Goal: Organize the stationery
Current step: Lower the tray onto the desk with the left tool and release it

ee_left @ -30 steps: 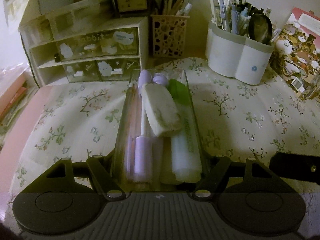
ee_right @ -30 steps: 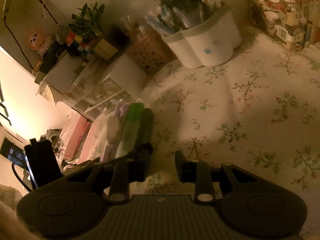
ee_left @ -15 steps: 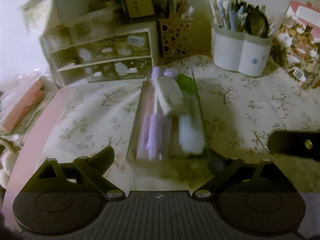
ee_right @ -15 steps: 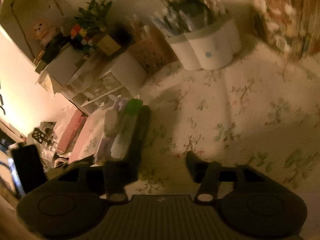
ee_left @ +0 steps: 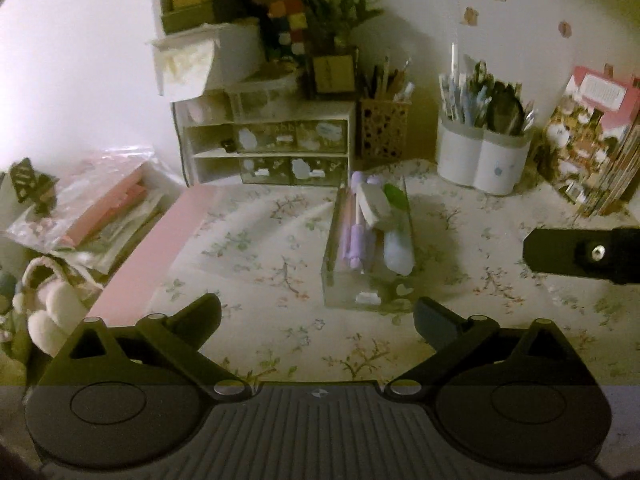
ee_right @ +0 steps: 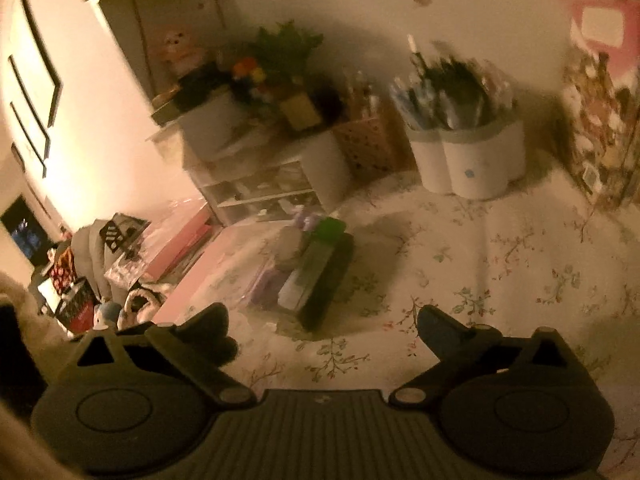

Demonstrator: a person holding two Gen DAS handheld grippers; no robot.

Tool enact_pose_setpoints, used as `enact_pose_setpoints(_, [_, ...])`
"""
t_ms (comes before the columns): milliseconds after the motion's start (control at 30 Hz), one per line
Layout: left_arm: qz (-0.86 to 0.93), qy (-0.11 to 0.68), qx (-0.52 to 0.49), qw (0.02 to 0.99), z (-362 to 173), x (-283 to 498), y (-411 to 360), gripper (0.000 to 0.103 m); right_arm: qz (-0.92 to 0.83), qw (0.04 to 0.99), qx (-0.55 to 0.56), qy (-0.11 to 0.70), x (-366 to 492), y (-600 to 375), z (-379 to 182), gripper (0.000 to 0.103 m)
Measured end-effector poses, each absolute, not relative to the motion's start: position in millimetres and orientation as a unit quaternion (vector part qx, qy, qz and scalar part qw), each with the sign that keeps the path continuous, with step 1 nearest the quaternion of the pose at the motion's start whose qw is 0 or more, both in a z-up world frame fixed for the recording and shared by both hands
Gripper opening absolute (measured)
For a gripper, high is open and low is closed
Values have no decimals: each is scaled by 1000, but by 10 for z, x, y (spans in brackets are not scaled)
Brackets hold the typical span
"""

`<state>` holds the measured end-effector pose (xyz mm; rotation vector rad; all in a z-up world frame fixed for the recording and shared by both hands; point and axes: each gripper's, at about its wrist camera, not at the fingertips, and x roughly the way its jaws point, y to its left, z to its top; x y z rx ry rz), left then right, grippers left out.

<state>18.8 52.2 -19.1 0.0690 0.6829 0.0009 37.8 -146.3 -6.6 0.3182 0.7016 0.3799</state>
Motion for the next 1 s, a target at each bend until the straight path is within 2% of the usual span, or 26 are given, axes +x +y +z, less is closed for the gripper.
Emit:
enact_pose_setpoints(433, [-4, 329, 33, 944, 38, -64, 462, 98, 198, 920, 117, 319, 114, -1385, 169, 94])
enact_pose_setpoints(1000, [-2, 321, 30, 947, 172, -131, 437, 98, 173, 921, 133, 323, 51, -1442, 207, 94])
